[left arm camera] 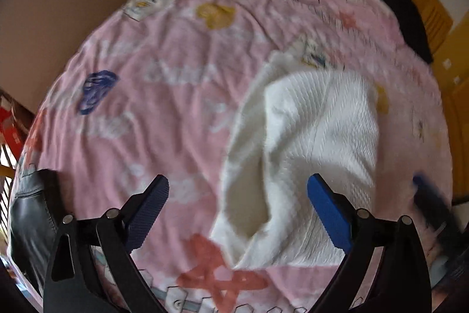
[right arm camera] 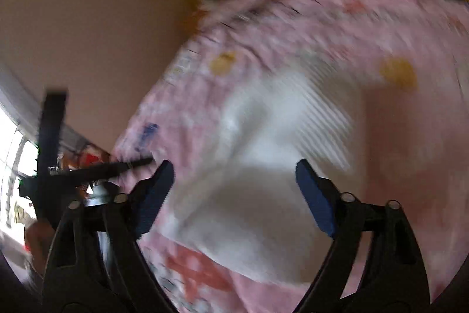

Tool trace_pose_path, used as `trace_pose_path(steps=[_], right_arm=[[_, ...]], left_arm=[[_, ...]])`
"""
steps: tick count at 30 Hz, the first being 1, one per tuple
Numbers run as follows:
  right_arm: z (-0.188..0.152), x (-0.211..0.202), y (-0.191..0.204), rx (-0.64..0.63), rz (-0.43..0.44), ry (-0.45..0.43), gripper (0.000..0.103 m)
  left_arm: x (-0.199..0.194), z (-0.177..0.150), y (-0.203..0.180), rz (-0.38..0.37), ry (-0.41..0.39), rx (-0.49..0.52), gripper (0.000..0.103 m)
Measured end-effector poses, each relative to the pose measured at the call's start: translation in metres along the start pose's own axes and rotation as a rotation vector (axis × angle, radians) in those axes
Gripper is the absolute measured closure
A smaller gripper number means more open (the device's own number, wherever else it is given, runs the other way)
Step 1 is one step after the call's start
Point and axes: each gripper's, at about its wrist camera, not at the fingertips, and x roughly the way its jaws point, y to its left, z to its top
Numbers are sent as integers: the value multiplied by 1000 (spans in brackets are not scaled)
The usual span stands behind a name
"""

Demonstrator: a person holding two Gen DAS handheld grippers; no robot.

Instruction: Fold large clothes

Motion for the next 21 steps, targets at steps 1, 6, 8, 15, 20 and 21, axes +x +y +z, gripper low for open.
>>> trace_pose_path(steps=[1, 6, 8, 15, 20, 21], right_arm=[[-11, 8, -13, 27, 4, 22, 37], [-65, 44, -35, -8, 21, 65, 50], [-72, 49, -34, 7, 56, 77, 52], [-86, 76, -27, -11, 89, 120, 65], [-32, 42, 4, -108, 43, 102, 48], [-8, 40, 16, -141, 22, 110, 43]], left_arm=[[14, 1, -11, -2, 35, 15, 11], [92, -10, -41, 209, 142, 114, 13], [113, -23, -33, 246, 171, 92, 13], [127, -59, -9, 383, 56, 105, 6], [106, -65, -8, 368, -39, 57, 6], [103, -68, -7, 363, -54, 42, 6]])
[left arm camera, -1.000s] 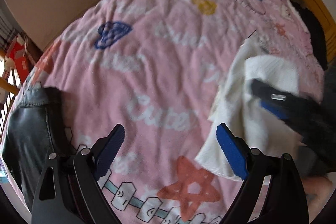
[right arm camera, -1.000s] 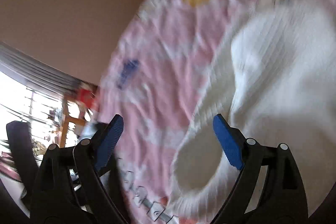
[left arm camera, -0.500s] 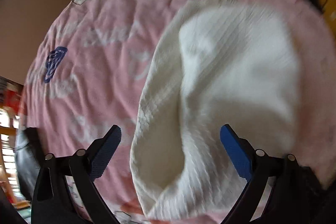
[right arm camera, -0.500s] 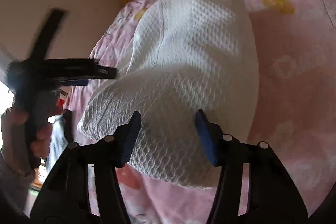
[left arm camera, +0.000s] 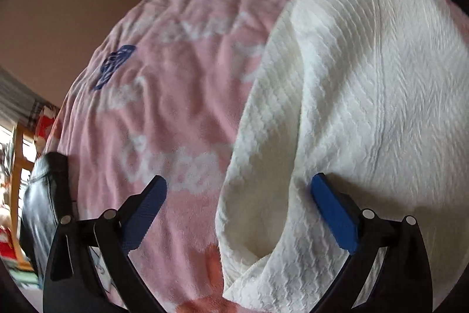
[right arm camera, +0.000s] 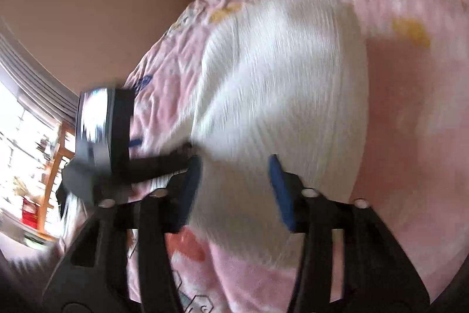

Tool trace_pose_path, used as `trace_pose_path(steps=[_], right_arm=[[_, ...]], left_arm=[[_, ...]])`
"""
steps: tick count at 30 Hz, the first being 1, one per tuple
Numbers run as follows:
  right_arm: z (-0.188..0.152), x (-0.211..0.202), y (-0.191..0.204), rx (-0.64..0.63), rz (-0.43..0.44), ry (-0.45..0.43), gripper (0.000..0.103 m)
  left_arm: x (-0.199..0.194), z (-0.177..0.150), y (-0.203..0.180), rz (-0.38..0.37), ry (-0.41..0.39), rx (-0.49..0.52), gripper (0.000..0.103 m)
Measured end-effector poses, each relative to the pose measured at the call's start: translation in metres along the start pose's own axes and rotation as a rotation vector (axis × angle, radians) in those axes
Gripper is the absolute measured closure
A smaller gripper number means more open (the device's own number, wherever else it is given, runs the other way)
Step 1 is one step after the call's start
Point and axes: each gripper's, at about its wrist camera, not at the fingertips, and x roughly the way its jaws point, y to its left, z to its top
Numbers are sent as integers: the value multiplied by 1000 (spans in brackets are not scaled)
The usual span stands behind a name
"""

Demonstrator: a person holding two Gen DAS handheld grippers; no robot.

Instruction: Fold large clothes

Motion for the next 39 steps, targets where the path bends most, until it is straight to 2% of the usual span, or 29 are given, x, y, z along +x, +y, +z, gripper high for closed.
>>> trace_pose_path(steps=[2, 4, 8, 12, 15, 17, 19, 20, 21, 22, 23, 25, 26, 29, 30, 31, 32, 34, 36, 37, 38, 39], right_arm=[[35, 1, 13, -44, -10, 14, 35], [76, 27, 34, -113, -102, 72, 26], [120, 98, 62, -91, -152, 222, 26], [120, 160, 73, -170, -352, 341, 26], [102, 183, 61, -233, -489, 390, 26], [91, 190, 54, -284, -516, 404, 28], [84, 194, 48, -327, -515, 373, 36], [81, 192, 44, -328, -511, 361, 53], [82, 193, 44, -319, -473, 335, 63], [84, 192, 44, -305, -438, 348, 81], [88, 190, 48, -289, -402, 325, 94], [91, 181, 61, -316, -363, 278, 95], [94, 176, 67, -317, -343, 258, 100], [106, 160, 75, -279, -228, 202, 103], [113, 155, 78, -271, -187, 178, 103], [120, 152, 85, -276, -191, 158, 103], [124, 155, 90, -301, -210, 176, 103], [125, 164, 94, -320, -246, 265, 103], [120, 156, 95, -322, -303, 265, 102], [116, 153, 95, -343, -353, 282, 93], [114, 153, 92, -352, -389, 302, 66], [110, 154, 89, -343, -452, 333, 45]], left_arm=[[-2, -7, 5, -15, -16, -40, 7], [-4, -12, 8, -31, -15, -82, 7], [-1, -11, 10, -51, 10, -136, 7], [5, -12, 12, -72, 23, -153, 7], [15, -17, 21, -148, 26, -204, 6], [21, -20, 28, -214, 20, -238, 6], [27, -17, 30, -251, 43, -251, 6], [28, -15, 31, -268, 56, -259, 7], [26, -13, 31, -278, 47, -236, 7], [23, -11, 29, -273, 33, -203, 7], [21, -11, 30, -273, 25, -183, 7], [21, -10, 32, -290, 22, -168, 7], [21, -10, 34, -309, 15, -163, 7], [23, -10, 41, -362, 26, -181, 7], [24, -11, 42, -384, 33, -188, 7], [25, -11, 43, -409, 36, -193, 7], [25, -11, 43, -418, 32, -195, 7], [28, -13, 39, -411, 33, -187, 7], [32, -14, 38, -415, 38, -190, 7], [33, -15, 40, -431, 43, -206, 7], [35, -16, 42, -447, 54, -222, 7], [38, -16, 44, -462, 62, -232, 7]])
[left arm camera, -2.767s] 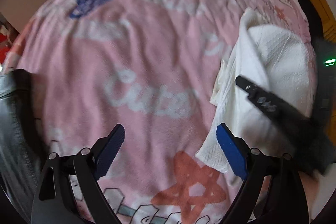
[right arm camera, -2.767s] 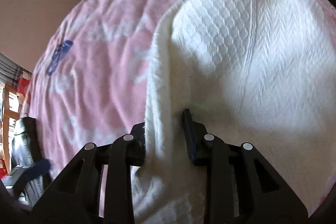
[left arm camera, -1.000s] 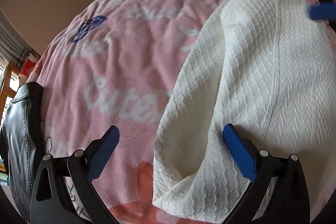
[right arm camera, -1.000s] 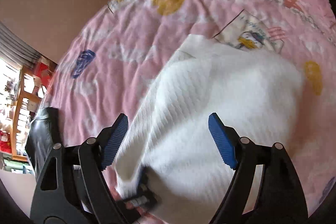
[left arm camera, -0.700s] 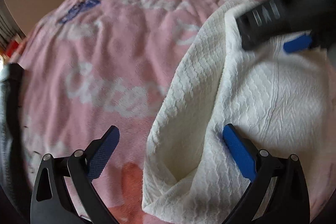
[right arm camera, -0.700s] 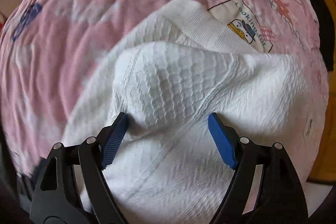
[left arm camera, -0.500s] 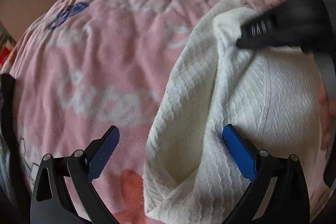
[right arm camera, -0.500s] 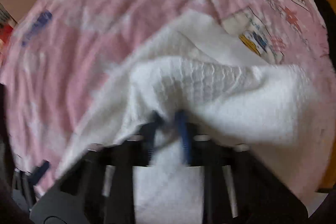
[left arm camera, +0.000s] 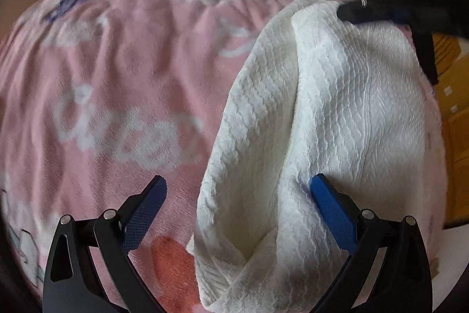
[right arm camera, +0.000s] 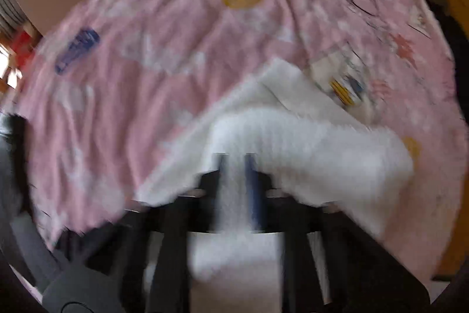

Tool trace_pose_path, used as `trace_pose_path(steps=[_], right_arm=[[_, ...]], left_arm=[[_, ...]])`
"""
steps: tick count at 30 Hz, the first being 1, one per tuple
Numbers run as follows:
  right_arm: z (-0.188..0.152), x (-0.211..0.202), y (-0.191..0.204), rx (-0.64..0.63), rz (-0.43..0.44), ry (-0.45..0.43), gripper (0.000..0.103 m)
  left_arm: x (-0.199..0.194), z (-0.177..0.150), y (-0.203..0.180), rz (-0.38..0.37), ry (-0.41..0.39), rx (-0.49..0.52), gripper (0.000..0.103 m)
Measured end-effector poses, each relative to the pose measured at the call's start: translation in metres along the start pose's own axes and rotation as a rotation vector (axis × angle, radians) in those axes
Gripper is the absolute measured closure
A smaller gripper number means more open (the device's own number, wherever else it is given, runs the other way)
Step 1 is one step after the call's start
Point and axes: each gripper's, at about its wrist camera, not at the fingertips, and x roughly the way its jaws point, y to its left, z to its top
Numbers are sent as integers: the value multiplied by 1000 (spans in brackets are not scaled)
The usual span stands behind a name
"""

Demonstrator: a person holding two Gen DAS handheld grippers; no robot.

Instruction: Fold large clothes

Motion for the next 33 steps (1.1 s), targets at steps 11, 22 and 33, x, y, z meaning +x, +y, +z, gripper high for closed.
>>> trace_pose_path(steps=[11, 22, 33], right_arm=[[-14, 34, 14, 24, -154, 78, 32], [-16, 55, 2, 47, -94, 88, 92], [-13, 42, -32, 250, 215, 10, 97]], left_arm=[[-8, -3, -6, 17, -20, 35, 7], [-13, -5, 4, -54, -5, 8, 7], [-15, -1, 11, -73, 6, -14, 7]])
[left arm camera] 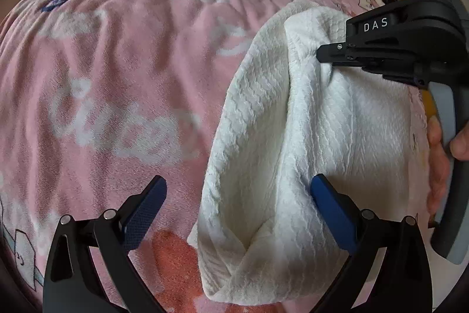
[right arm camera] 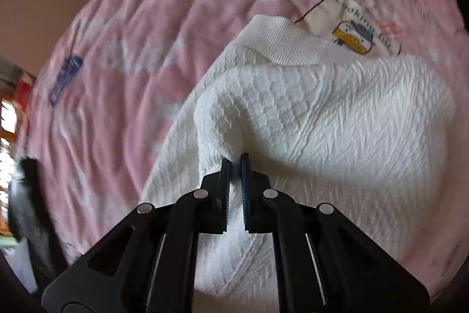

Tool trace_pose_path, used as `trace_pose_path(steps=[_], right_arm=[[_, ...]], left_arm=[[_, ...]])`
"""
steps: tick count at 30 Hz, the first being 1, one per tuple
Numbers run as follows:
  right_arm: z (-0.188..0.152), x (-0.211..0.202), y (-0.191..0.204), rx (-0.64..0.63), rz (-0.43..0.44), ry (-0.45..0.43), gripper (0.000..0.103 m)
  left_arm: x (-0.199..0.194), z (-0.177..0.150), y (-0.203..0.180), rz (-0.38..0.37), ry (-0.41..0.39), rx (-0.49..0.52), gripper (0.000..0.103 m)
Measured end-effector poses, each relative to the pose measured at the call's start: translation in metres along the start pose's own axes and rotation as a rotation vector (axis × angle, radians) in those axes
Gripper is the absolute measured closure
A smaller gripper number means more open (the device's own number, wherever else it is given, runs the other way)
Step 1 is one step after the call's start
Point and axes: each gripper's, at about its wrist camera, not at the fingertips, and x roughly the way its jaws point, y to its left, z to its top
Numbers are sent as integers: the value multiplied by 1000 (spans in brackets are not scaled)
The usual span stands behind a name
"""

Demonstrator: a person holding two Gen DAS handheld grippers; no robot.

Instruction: Fold large clothes

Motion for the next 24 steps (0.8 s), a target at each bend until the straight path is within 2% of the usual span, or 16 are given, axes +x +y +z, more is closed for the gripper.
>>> trace_pose_path(steps=[3, 4, 9, 12, 13, 14, 15, 16, 17, 18, 20, 21, 22, 24], right_arm=[[2, -12, 0, 24, 104, -59, 97], [2, -18, 1, 32, 144, -77, 100], [5, -34, 4, 49, 240, -133, 101], [6, -13, -5, 101, 276, -97, 101], [6, -1, -7, 124, 354, -86, 103], [6, 10, -4, 140, 387, -75, 103], [7, 19, 2, 116, 380, -49, 103], [9, 33, 12, 71, 303, -23, 103], [11, 44, 16, 39, 217, -21, 103], [12, 48, 15, 47, 214, -23, 103], [12, 41, 9, 83, 281, -53, 103], [11, 37, 10, 70, 285, -55, 103], [10, 27, 14, 21, 247, -70, 103], [8, 8, 17, -34, 245, -98, 103]], left_arm=[[-12, 2, -2, -14, -27, 4, 8], [-15, 2, -2, -24, -32, 4, 8], [-15, 3, -3, -69, -18, -12, 8], [-5, 1, -10, -38, 12, 8, 8], [-4, -1, -13, -19, 16, 20, 8], [-3, -1, -15, -12, 16, 30, 13], [-3, -1, -15, 23, 18, 28, 16], [0, -1, -14, 50, 26, 28, 18], [5, -2, -10, 55, 37, 24, 10], [5, -3, -7, 42, 31, 10, 8], [6, -1, -1, -23, 41, -47, 7], [6, -2, -2, -28, 41, -52, 7], [7, -2, -6, -12, 38, -40, 7], [9, -3, -17, 48, 29, 8, 7]])
